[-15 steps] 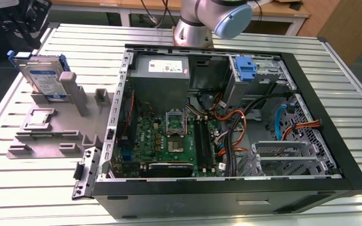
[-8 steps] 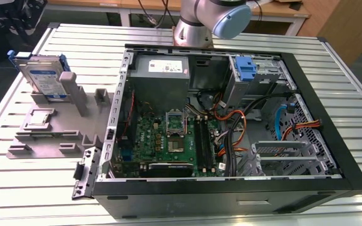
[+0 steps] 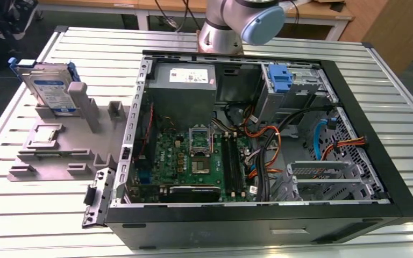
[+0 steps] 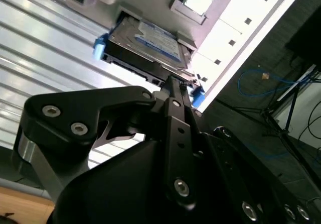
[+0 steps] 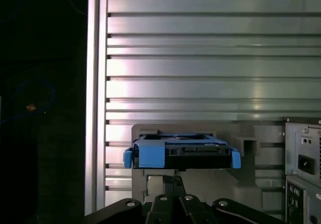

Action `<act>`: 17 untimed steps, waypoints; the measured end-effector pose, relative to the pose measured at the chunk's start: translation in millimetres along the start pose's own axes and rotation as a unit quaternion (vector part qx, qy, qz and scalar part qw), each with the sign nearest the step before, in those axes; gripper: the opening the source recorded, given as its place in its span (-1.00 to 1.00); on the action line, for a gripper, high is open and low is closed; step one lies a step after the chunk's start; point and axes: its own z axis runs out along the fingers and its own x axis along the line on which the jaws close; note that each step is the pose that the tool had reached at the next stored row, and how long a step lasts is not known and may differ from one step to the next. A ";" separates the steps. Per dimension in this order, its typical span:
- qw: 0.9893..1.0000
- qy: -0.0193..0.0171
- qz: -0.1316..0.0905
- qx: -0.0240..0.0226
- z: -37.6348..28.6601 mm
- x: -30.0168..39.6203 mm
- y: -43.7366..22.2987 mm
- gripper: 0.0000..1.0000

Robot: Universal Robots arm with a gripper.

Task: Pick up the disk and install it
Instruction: 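Reach for the disk, then pick up the disk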

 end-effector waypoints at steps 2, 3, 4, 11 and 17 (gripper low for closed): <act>1.000 0.000 0.000 0.000 0.2 3.4 0.1 -0.80; 1.000 0.000 0.000 0.000 0.2 3.4 0.1 -0.80; 1.000 0.000 0.000 0.000 0.3 3.8 0.1 -0.80; 1.000 0.000 0.000 0.000 0.3 4.3 0.1 -0.80; 1.000 0.000 -0.002 0.000 0.3 4.4 0.1 -0.80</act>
